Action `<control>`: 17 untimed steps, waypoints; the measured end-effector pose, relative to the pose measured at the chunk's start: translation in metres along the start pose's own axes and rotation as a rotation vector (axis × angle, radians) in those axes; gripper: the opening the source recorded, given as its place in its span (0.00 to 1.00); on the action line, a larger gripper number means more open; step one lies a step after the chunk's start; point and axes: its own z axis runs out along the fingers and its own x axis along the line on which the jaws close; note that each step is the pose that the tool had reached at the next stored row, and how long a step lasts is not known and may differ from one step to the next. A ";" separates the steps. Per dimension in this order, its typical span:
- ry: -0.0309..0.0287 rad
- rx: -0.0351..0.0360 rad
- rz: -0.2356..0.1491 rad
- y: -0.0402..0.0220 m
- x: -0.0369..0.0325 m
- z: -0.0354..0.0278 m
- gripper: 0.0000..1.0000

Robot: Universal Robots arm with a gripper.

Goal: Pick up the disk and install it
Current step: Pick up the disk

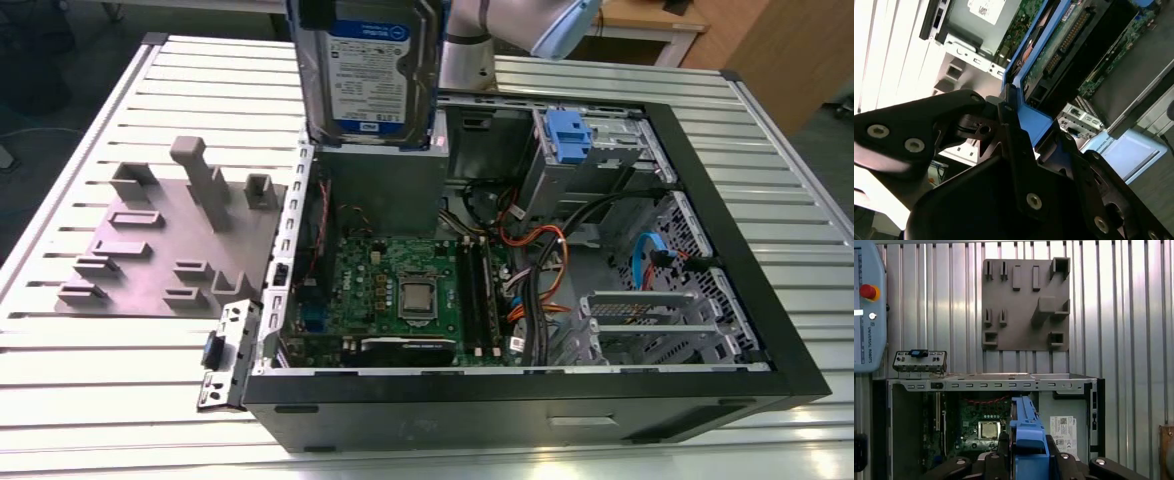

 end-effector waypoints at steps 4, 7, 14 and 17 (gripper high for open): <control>0.0002 -0.0001 0.000 -0.0154 -0.0004 0.0003 0.36; 0.0000 0.0000 0.000 -0.0266 -0.0008 0.0009 0.36; 0.0000 0.0000 0.001 -0.0529 -0.0017 0.0020 0.36; -0.0001 0.0000 0.001 -0.0600 -0.0009 0.0027 0.36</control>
